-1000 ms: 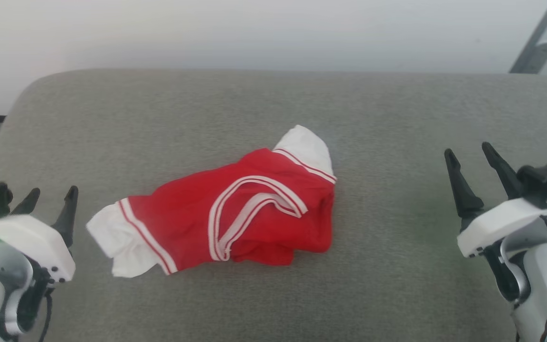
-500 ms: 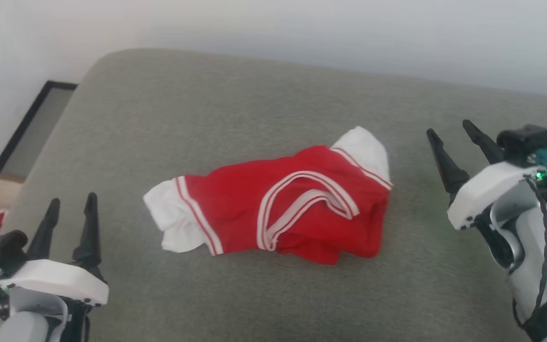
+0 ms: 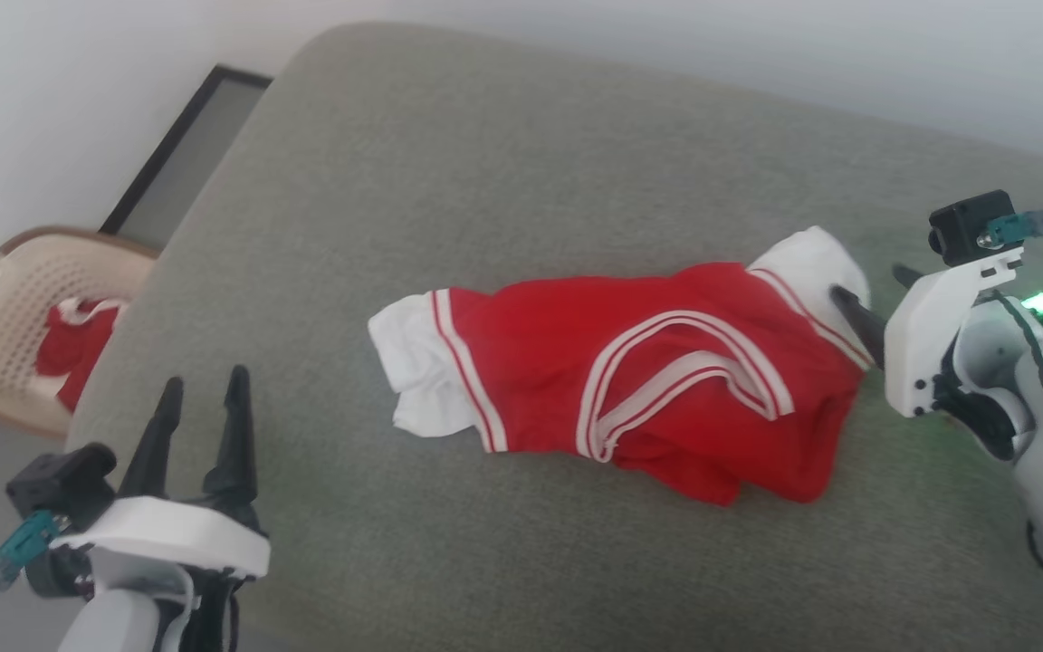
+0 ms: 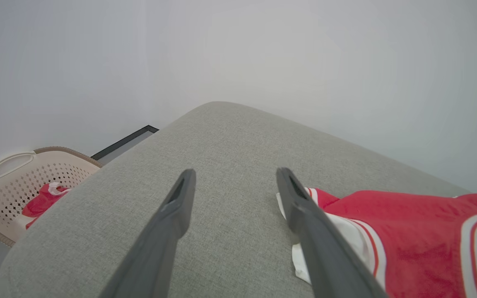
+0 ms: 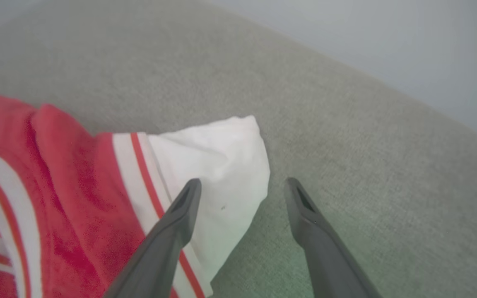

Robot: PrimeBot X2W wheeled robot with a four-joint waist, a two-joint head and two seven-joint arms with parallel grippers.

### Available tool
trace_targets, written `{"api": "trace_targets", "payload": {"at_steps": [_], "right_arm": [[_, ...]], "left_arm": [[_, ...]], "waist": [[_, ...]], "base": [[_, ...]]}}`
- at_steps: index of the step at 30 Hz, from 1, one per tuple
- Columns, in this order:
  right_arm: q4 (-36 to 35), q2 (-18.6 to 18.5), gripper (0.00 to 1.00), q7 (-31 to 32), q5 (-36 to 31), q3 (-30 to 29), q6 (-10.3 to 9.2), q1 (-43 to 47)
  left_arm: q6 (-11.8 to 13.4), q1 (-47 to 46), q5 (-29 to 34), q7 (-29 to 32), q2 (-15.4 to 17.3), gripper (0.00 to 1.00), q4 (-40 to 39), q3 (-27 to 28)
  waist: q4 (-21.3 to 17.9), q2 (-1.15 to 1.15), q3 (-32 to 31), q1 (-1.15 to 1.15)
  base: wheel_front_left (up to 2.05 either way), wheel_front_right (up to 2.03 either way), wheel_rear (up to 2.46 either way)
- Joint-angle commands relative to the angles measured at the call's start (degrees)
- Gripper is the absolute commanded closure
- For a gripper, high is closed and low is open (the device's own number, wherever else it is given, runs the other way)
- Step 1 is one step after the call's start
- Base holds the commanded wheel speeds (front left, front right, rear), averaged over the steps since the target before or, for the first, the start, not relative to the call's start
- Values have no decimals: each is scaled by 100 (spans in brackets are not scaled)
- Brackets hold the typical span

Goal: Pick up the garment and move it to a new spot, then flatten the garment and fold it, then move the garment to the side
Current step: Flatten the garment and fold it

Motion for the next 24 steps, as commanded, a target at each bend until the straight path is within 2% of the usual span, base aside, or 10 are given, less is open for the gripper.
{"api": "trace_targets", "payload": {"at_steps": [1, 8, 9, 10, 11, 17, 24], "right_arm": [[136, -74, 0, 173, 61, 87, 1, -104], [863, -150, 0, 1210, 522, 559, 2, -465], [935, -148, 54, 1342, 555, 629, 2, -488], [956, -146, 87, 1430, 612, 705, 2, -514], [955, -154, 100, 1476, 645, 776, 2, -543], [876, -290, 100, 1353, 824, 1009, 1, -864], [562, -463, 100, 1155, 1065, 1188, 1, -896]], "left_arm": [[-70, -116, 78, -39, -76, 0, 28, 41], [-460, -255, 393, -36, -522, 0, 289, 306], [-496, -267, 434, -36, -566, 0, 326, 348], [-529, -274, 469, -37, -606, 0, 356, 385], [-573, -280, 507, -37, -645, 0, 379, 424], [-756, -282, 674, -37, -793, 0, 529, 642], [-841, -185, 844, -38, -739, 0, 571, 868]], "waist": [[161, 0, 130, 0], [375, 0, 290, 0], [384, 0, 296, 0], [389, 0, 301, 0], [392, 0, 304, 0], [332, 0, 243, 0], [94, 0, 15, 0]], "base": [[0, 0, 0], [0, 0, 0], [0, 0, 0], [0, 0, 0], [0, 0, 0], [0, 0, 0], [0, 0, 0]]}}
